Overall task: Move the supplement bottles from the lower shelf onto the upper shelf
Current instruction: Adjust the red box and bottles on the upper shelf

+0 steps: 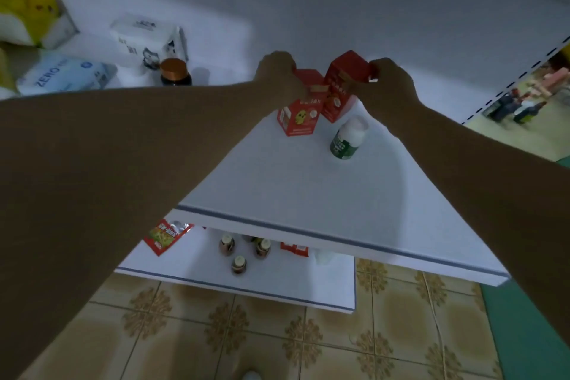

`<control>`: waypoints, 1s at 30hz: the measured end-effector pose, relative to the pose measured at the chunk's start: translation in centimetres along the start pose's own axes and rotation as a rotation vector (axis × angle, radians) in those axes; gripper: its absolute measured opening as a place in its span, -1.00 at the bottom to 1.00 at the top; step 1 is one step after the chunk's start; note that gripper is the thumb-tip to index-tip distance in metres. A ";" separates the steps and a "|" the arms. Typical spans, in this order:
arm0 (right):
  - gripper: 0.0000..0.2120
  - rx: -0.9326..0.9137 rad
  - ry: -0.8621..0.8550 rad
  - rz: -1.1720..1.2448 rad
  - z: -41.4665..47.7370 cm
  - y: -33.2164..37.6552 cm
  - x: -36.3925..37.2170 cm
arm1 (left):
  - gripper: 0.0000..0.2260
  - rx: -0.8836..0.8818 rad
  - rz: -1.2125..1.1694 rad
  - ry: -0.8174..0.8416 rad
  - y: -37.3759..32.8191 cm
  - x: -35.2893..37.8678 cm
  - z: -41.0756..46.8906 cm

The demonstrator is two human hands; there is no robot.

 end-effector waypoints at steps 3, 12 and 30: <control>-0.56 0.009 0.025 0.109 -1.5 1.9 -2.0 | -0.57 -0.022 -0.171 0.077 -1.3 -2.5 -2.1; -0.71 0.019 0.049 0.460 -10.8 9.1 -9.4 | -0.41 -0.037 -0.605 0.315 -5.6 -10.5 -13.6; -0.51 -0.174 -0.102 0.601 -31.8 16.6 -26.3 | -0.80 0.192 -0.655 0.442 -16.4 -18.1 -38.1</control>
Point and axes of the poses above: each hand's wrist, its own z-axis towards the middle knuckle, its own x-axis out of the palm, y = z × x, the point moved 8 cm from there along z, towards the middle knuckle, and after that the axes turned 9 degrees about -x, right-handed, at the moved point
